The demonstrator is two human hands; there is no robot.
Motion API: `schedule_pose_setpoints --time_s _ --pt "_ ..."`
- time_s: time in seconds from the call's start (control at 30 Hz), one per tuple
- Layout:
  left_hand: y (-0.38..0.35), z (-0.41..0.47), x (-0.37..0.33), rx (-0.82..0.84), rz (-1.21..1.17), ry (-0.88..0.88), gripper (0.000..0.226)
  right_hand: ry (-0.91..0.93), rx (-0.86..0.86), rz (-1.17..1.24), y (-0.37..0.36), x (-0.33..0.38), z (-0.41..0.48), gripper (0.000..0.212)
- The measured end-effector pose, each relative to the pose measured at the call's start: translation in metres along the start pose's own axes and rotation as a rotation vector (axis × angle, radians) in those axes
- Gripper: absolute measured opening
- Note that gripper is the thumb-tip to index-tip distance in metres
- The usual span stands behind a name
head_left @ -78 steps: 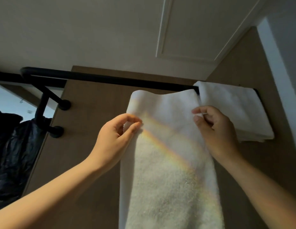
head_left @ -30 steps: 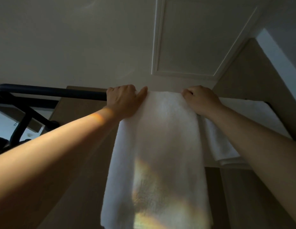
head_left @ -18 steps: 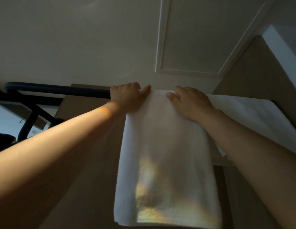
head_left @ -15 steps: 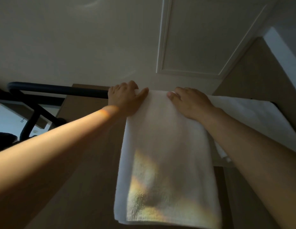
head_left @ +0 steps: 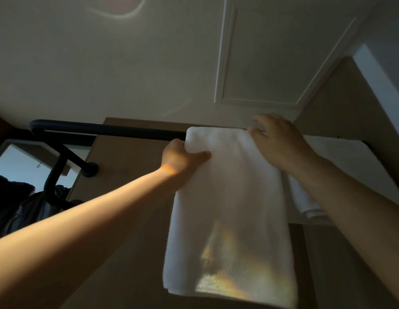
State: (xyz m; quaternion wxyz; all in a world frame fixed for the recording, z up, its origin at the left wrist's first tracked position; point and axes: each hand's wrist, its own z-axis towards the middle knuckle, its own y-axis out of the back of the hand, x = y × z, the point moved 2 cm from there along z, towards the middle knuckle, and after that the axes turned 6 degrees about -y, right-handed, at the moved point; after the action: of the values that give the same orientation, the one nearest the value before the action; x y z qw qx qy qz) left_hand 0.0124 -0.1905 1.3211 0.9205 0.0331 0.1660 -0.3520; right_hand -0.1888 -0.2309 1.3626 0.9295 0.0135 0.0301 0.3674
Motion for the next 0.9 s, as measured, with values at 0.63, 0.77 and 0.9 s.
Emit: schedule_pose_setpoints --time_s 0.63,0.77,0.9 --pt "0.008 0.014 -0.008 -0.205 -0.098 -0.174 0.068 -0.547 0.106 0.66 0.002 -0.03 -0.025 0.034" --pt "0.004 0.039 -0.015 -0.255 0.002 -0.229 0.068 -0.419 -0.055 0.317 -0.001 -0.026 0.003 0.049" --pt "-0.005 0.061 -0.019 -0.268 0.24 -0.263 0.056 -0.466 -0.115 0.049 -0.014 -0.024 0.03 0.046"
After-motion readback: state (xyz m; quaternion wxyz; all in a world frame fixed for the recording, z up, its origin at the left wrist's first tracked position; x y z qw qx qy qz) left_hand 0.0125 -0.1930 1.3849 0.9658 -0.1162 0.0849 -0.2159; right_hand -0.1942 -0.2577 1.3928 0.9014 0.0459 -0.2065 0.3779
